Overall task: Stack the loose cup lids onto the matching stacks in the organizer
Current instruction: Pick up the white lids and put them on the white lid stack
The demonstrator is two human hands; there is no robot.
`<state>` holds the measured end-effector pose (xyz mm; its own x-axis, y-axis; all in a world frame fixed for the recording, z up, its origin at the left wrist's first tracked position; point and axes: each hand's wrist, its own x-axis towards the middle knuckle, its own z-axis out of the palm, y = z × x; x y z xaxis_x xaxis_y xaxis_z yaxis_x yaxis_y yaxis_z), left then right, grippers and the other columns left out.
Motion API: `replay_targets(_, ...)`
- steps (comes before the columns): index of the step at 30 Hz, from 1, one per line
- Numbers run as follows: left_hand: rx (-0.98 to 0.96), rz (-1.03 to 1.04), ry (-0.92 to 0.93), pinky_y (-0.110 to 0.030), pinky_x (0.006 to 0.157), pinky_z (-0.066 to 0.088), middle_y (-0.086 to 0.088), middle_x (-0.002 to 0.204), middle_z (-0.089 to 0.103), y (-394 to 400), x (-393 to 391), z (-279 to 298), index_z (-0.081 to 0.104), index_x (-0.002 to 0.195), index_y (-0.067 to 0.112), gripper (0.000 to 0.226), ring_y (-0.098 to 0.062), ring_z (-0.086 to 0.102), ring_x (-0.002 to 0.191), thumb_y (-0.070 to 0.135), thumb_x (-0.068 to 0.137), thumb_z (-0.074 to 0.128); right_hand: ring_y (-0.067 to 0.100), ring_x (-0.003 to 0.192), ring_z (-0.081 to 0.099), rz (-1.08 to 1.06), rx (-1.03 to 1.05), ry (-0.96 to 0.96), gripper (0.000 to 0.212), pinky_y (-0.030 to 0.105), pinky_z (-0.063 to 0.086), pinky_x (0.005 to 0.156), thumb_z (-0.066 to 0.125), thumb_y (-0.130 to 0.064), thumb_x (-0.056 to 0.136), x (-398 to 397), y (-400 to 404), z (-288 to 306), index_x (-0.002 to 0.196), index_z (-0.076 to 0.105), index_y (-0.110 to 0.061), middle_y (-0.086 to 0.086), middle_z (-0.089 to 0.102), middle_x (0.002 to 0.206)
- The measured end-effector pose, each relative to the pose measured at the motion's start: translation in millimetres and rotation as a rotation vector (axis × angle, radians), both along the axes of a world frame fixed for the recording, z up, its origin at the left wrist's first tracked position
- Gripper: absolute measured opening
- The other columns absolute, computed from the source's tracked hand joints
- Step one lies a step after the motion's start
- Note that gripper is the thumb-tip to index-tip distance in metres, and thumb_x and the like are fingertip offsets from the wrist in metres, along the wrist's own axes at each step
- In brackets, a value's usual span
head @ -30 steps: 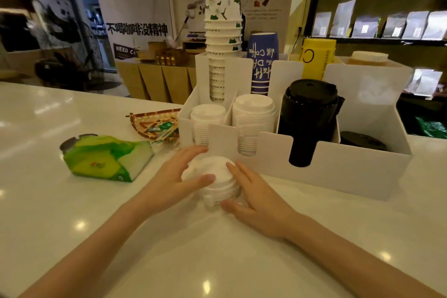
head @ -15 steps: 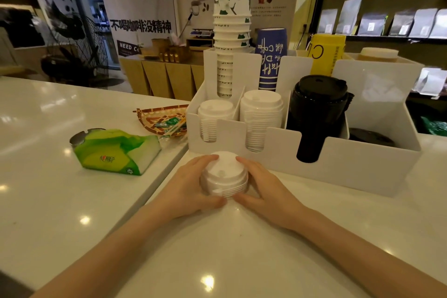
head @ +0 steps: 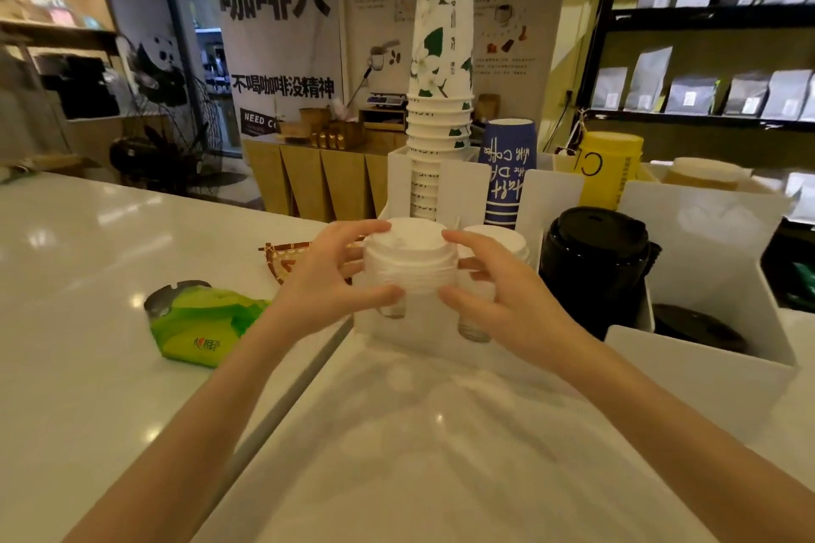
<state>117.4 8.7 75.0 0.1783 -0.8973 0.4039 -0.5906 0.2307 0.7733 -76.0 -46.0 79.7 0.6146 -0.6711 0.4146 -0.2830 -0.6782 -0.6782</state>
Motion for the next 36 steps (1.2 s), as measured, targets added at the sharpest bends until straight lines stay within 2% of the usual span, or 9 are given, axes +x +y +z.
replay_targets(4,-0.088,0.076,-0.072,-0.034,0.097,0.047,0.002,0.124,0.057,-23.0,10.7,14.0,0.052,0.119,0.028,0.064,-0.012,0.055,0.110,0.028,0.060,0.078,0.016,0.123,0.043,-0.039,-0.054,0.039,0.053,0.028,0.035,0.097,0.055,-0.018,0.085,16.9,-26.3,16.3,0.133,0.033,-0.024,-0.001,0.042,0.141)
replay_targets(9,-0.085,0.177,-0.161,-0.032,0.101,0.035,0.005,0.127,0.056,-45.5,12.9,8.3,0.052,0.121,0.029,0.065,-0.008,0.046,0.112,0.032,0.061,0.077,0.022,0.121,0.043,-0.109,-0.130,0.196,0.051,0.034,0.036,0.098,0.050,-0.019,0.086,28.2,-53.5,16.7,0.134,0.032,-0.023,0.006,0.045,0.137)
replay_targets(13,0.001,0.210,-0.192,-0.052,0.110,0.029,-0.002,0.141,0.046,-54.6,15.1,-0.8,0.052,0.122,0.029,0.067,-0.021,0.042,0.128,0.037,0.060,0.077,0.021,0.128,0.034,-0.126,-0.186,0.316,0.046,0.041,0.026,0.110,0.045,-0.019,0.088,34.7,-66.8,16.4,0.133,0.036,-0.021,0.004,0.042,0.140)
replay_targets(17,0.089,0.244,-0.239,-0.056,0.111,0.023,0.000,0.147,0.037,-60.3,20.5,-3.2,0.051,0.122,0.033,0.068,-0.024,0.033,0.134,0.041,0.059,0.076,0.019,0.131,0.030,-0.127,-0.253,0.407,0.042,0.040,0.017,0.112,0.041,-0.019,0.089,39.7,-75.3,17.6,0.131,0.039,-0.021,0.003,0.041,0.141)
replay_targets(22,0.148,0.235,-0.310,-0.053,0.110,0.022,0.003,0.148,0.033,-64.6,26.4,-8.9,0.051,0.121,0.037,0.066,-0.022,0.027,0.137,0.043,0.060,0.075,0.019,0.136,0.023,-0.118,-0.287,0.518,0.041,0.041,0.010,0.113,0.036,-0.024,0.090,39.9,-79.5,10.6,0.131,0.039,-0.023,0.005,0.039,0.144)
replay_targets(28,0.139,0.155,-0.347,-0.044,0.112,0.018,0.005,0.142,0.043,-66.3,26.7,-8.3,0.052,0.121,0.029,0.059,-0.011,0.025,0.136,0.037,0.067,0.073,0.020,0.136,0.024,-0.128,-0.360,0.609,0.038,0.044,0.004,0.114,0.034,-0.026,0.092,40.2,-71.7,14.1,0.128,0.043,-0.019,0.007,0.042,0.141)
replay_targets(33,0.170,0.106,-0.344,-0.043,0.113,0.017,0.004,0.146,0.038,-63.3,22.0,-6.0,0.046,0.127,0.027,0.062,-0.012,0.024,0.137,0.034,0.070,0.070,0.022,0.136,0.022,-0.173,-0.507,0.670,0.040,0.045,0.008,0.114,0.032,-0.028,0.091,43.1,-71.8,10.4,0.125,0.047,-0.016,0.007,0.045,0.139)
replay_targets(36,0.212,0.110,-0.409,-0.042,0.113,0.016,0.003,0.148,0.033,-64.8,17.0,-3.4,0.042,0.130,0.026,0.063,-0.015,0.021,0.138,0.038,0.073,0.066,0.022,0.134,0.026,-0.185,-0.596,0.691,0.040,0.044,0.012,0.113,0.032,-0.029,0.091,45.1,-73.5,4.5,0.124,0.047,-0.013,0.006,0.047,0.137)
